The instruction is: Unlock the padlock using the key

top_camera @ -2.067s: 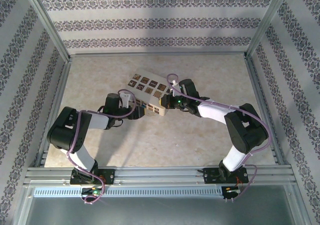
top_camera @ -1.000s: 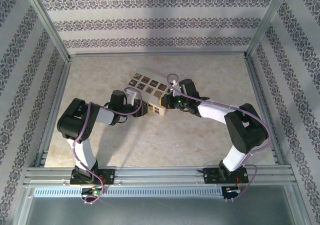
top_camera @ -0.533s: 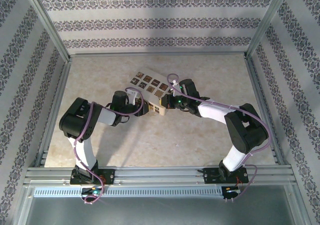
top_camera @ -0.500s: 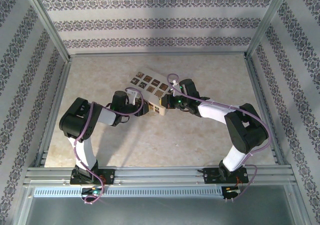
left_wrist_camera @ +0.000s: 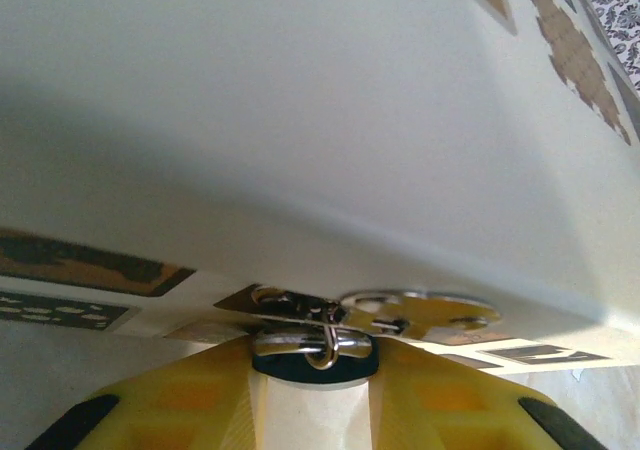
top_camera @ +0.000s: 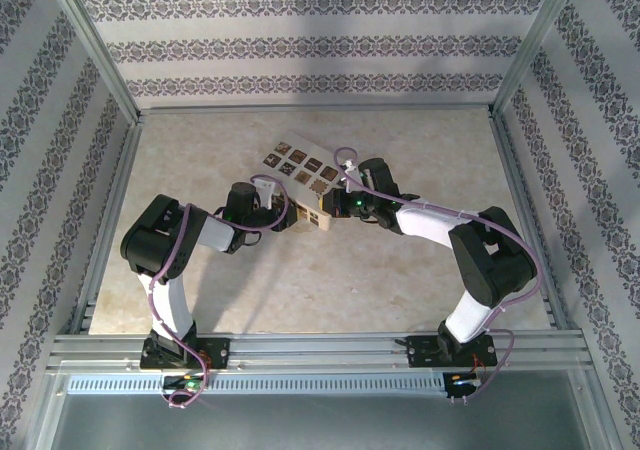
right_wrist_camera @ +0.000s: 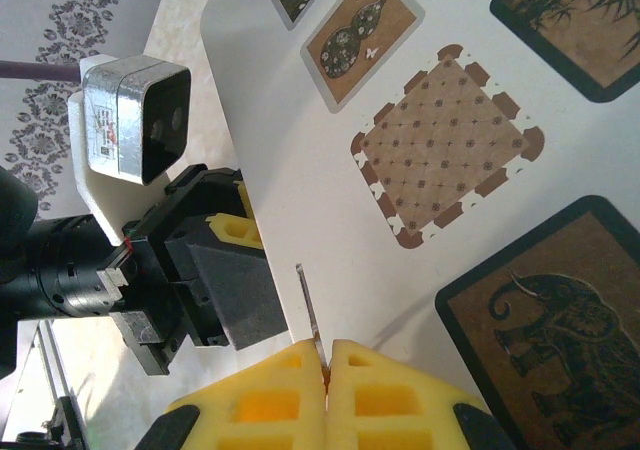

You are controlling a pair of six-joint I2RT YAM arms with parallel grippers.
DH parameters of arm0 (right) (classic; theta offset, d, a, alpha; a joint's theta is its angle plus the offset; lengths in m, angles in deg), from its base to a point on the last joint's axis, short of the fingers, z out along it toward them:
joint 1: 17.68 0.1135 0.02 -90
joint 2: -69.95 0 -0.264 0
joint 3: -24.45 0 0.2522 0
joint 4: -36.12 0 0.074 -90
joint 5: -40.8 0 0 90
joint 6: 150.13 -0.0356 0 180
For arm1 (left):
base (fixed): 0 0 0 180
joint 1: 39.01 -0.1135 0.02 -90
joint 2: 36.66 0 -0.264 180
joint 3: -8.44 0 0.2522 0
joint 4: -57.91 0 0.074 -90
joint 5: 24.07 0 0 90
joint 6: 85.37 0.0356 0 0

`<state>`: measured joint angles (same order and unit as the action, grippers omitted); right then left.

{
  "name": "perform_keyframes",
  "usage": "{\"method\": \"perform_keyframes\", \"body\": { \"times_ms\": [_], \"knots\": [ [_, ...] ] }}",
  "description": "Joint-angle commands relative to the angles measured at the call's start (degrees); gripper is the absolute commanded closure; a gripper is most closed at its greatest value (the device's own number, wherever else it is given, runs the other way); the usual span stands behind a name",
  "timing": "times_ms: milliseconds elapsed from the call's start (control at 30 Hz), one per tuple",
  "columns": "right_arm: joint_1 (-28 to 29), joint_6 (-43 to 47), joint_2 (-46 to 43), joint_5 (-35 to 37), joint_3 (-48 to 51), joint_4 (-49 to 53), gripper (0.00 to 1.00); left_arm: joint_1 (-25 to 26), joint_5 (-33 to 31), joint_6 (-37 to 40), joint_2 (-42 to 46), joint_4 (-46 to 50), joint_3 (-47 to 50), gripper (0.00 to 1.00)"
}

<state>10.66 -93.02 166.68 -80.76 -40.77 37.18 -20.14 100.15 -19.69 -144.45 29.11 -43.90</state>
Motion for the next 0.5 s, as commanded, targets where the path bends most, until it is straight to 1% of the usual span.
{"method": "perform_keyframes", "body": {
  "times_ms": [0,200,267,333,467],
  "knots": [
    [0.1,0.6,-1.1,-0.7,0.9,-0.4,1.0,1.4,-0.7,0.3,2.0,-2.2,-0.3,0.71],
    [0.1,4.8,-7.5,0.0,2.7,0.7,1.0,2.1,-0.9,0.1,7.9,2.1,1.0,0.72],
    [0.4,6.8,-10.0,0.3,4.7,0.7,1.0,2.7,-0.9,-0.4,9.9,5.1,0.8,0.73],
    [1.2,9.3,-12.7,1.4,7.4,0.8,1.0,3.4,-1.1,-0.8,11.7,10.0,-0.2,0.73],
    [4.6,14.7,-17.6,5.3,12.8,0.8,1.0,4.5,-0.7,-2.6,13.9,17.6,-2.1,0.73]
  ]
}}
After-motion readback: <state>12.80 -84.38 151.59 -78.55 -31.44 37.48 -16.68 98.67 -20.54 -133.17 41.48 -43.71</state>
